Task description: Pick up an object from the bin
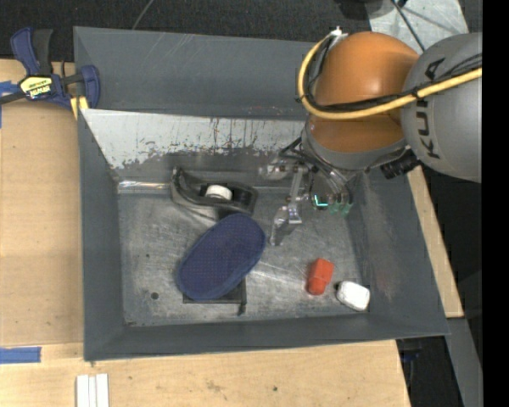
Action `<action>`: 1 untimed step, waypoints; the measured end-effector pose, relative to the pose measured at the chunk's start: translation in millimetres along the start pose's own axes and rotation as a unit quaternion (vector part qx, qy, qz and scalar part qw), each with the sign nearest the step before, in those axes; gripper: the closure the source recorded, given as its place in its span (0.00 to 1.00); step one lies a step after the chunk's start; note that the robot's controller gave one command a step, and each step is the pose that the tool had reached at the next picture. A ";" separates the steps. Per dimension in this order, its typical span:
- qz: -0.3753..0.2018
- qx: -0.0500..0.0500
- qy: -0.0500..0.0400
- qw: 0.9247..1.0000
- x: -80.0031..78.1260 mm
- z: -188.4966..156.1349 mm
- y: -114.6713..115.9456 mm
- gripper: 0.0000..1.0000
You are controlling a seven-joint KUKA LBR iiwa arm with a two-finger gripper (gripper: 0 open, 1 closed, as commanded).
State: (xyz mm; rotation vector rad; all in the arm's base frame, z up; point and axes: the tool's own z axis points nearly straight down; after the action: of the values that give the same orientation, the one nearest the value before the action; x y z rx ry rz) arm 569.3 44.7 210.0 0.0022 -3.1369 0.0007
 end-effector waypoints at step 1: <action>-0.143 0.002 -0.012 0.990 -10.4 78.2 40.8 0.00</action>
Offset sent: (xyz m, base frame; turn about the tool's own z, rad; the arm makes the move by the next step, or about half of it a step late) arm 0.0058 0.0703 -0.1400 -0.4243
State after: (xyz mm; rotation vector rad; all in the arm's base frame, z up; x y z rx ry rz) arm 579.3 85.5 131.7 0.4541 -3.1290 0.0074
